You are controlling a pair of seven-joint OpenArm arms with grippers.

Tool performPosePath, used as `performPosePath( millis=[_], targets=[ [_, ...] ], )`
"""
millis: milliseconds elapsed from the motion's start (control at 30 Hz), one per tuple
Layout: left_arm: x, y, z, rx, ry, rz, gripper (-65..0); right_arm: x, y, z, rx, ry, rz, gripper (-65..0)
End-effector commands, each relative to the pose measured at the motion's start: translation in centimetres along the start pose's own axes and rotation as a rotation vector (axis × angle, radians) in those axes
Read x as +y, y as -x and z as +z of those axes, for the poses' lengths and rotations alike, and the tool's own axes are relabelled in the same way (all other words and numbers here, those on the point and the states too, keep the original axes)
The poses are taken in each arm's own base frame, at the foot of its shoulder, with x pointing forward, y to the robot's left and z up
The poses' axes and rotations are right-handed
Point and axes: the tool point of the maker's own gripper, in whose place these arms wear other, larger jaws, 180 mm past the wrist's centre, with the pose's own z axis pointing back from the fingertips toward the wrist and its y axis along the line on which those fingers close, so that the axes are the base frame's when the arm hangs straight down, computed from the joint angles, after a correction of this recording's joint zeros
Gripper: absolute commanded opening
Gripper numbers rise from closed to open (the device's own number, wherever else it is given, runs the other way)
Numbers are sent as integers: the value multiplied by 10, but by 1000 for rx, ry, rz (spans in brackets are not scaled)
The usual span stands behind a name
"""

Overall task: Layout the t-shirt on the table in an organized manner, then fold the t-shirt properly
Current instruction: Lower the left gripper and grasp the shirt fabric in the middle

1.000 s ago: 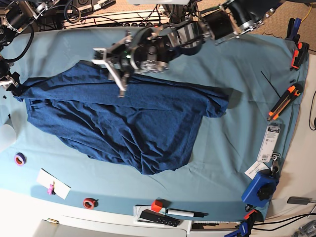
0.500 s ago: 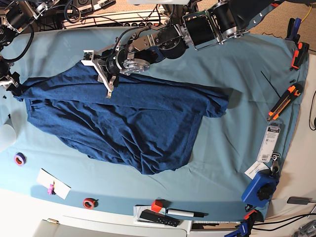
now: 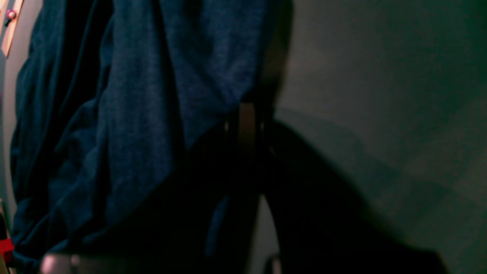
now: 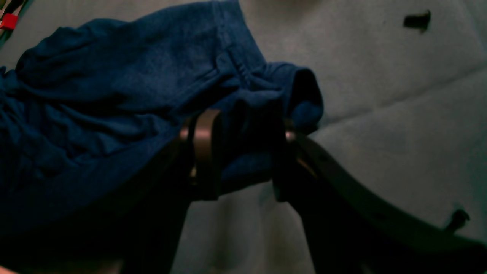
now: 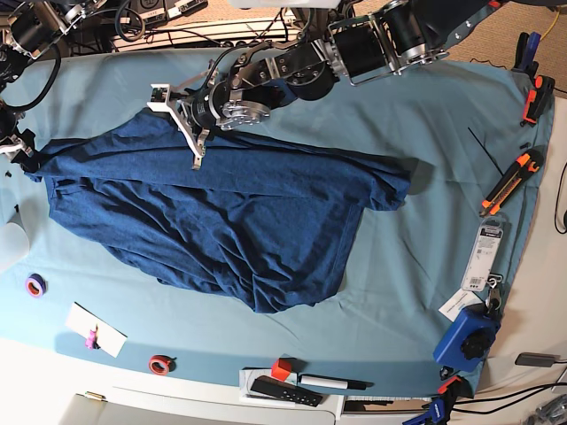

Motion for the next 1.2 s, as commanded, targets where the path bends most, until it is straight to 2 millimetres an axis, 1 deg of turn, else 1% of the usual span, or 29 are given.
performPosePath(
  millis=[0,167,233,300,433,567,667,733,800,967,1000,1067,1100,1133,1167],
  targets=[
    [16,-30,5,-82,-39,-3,-650,0,-25,8,-65,-3,28,-438],
    [39,-75,31,-212,-74,22,-650,0,-25,8,-64,-3,28,-438],
    [49,-83,35,-235,-89,14,-650,0,-25,8,-62,-3,28,-438],
    [60,-82,35,-233,-109,11,-650,0,-24,8,-60,-3,29,-438],
    [92,-63,32,-197,-162,33,-650,0,-24,8,-60,-3,29,-438],
    [126,-29,26,-116,-209,66,-650,0,-24,8,-60,-3,28,-438],
    [145,-3,21,-53,-222,100,-650,0,-24,8,-60,-3,28,-438],
    [150,11,17,-33,-214,126,-650,0,-24,8,-60,-3,28,-438],
    [146,23,11,-15,-196,146,-650,0,-24,8,-60,-3,29,-438],
    [124,43,0,17,-144,193,-650,0,-24,8,-61,-3,29,-438],
    [120,44,-1,19,-138,200,-602,0,-24,8,-62,-3,29,-438],
    [114,45,-3,18,-128,212,-460,1,-25,8,-64,-3,28,-438],
    [111,44,-3,14,-125,225,-399,1,-25,8,-64,-3,28,-438],
    [110,44,-3,10,-124,240,-362,0,-25,8,-64,-3,29,-438],
    [111,44,-3,10,-129,254,-353,0,-25,8,-63,-3,29,-438]
  ],
)
